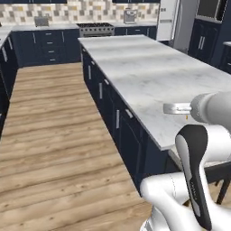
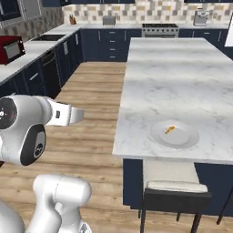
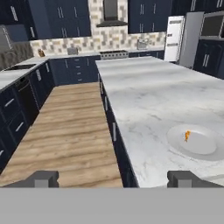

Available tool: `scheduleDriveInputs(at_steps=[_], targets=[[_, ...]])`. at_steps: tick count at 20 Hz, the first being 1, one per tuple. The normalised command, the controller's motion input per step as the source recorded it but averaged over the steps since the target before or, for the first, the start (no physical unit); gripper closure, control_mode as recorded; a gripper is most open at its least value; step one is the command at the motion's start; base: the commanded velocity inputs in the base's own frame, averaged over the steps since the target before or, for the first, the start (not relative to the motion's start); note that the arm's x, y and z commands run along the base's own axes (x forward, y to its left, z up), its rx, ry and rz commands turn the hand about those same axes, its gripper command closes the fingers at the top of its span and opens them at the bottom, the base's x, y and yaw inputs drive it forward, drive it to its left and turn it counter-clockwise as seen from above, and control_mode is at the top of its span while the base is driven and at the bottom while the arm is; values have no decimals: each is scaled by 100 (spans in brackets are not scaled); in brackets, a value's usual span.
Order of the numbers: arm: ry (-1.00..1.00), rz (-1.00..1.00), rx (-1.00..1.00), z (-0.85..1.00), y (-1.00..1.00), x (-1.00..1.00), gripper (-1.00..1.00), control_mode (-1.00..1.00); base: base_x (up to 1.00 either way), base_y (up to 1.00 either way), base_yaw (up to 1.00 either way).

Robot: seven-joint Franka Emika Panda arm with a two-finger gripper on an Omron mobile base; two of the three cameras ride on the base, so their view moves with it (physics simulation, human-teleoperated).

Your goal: Take the cheese, shrimp, and lemon from the fridge and place them on the plate on the dining counter to create an appetizer plate.

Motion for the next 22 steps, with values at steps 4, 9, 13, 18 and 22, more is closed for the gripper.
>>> scheduleDriveInputs(at_steps=[4, 9, 13, 18, 22], targets=[[0, 0, 0, 0, 0, 0, -100, 100, 42, 100, -3], [0, 0, 0, 0, 0, 0, -100, 100, 100, 58, 1], [0, 0, 0, 0, 0, 0, -100, 100, 100, 19, 0], [0, 0, 0, 0, 0, 0, -100, 100, 100, 9, 0], [0, 0, 0, 0, 0, 0, -100, 100, 100, 7, 0]])
